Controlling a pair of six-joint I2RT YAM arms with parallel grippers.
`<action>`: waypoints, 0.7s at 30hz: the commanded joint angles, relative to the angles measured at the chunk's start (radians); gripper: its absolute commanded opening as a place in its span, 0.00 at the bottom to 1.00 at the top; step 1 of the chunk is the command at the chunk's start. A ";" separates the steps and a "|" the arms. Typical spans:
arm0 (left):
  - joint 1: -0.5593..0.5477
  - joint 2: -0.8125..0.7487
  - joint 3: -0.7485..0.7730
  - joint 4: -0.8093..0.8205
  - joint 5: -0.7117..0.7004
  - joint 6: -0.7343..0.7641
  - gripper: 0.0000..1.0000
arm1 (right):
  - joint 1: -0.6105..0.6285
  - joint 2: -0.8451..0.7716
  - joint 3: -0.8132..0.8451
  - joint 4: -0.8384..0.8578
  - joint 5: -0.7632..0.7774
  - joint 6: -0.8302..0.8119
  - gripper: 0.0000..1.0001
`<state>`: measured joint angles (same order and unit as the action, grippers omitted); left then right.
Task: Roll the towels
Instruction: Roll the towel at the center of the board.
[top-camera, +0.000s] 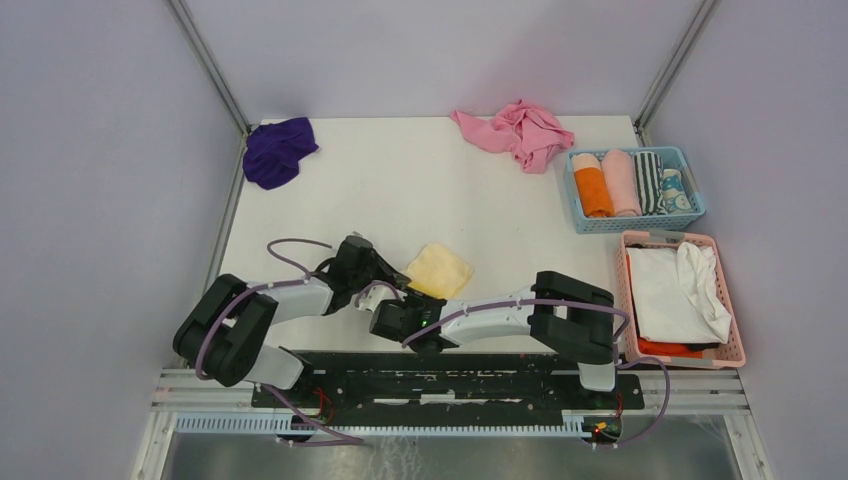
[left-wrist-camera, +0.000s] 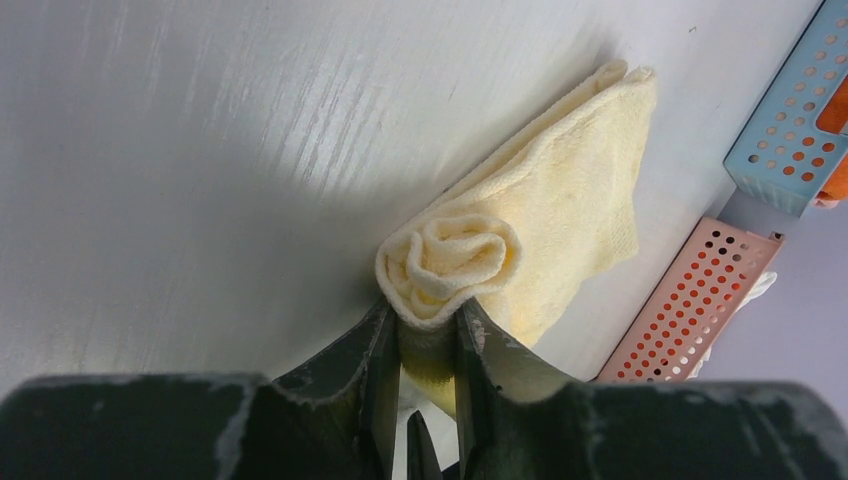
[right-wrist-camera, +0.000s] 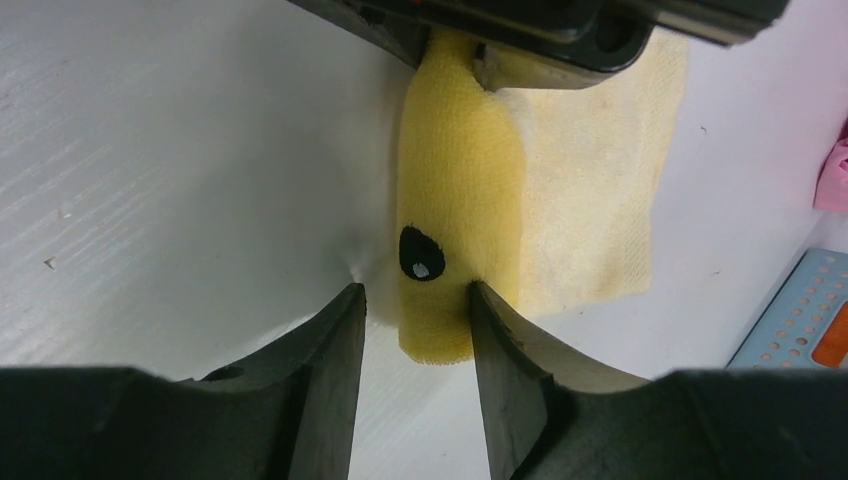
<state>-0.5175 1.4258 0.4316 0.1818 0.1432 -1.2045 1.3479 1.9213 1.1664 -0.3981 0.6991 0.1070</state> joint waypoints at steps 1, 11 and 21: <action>-0.003 0.058 -0.019 -0.151 -0.051 0.057 0.30 | -0.011 -0.071 -0.033 0.035 0.014 -0.058 0.51; -0.003 0.081 -0.002 -0.161 -0.041 0.072 0.29 | -0.034 0.012 -0.031 0.038 0.007 -0.074 0.52; -0.001 0.076 -0.013 -0.207 -0.055 0.125 0.27 | -0.084 0.066 -0.018 0.022 -0.077 -0.090 0.27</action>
<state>-0.5175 1.4635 0.4610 0.1822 0.1600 -1.1934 1.2961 1.9461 1.1519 -0.3466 0.7200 0.0166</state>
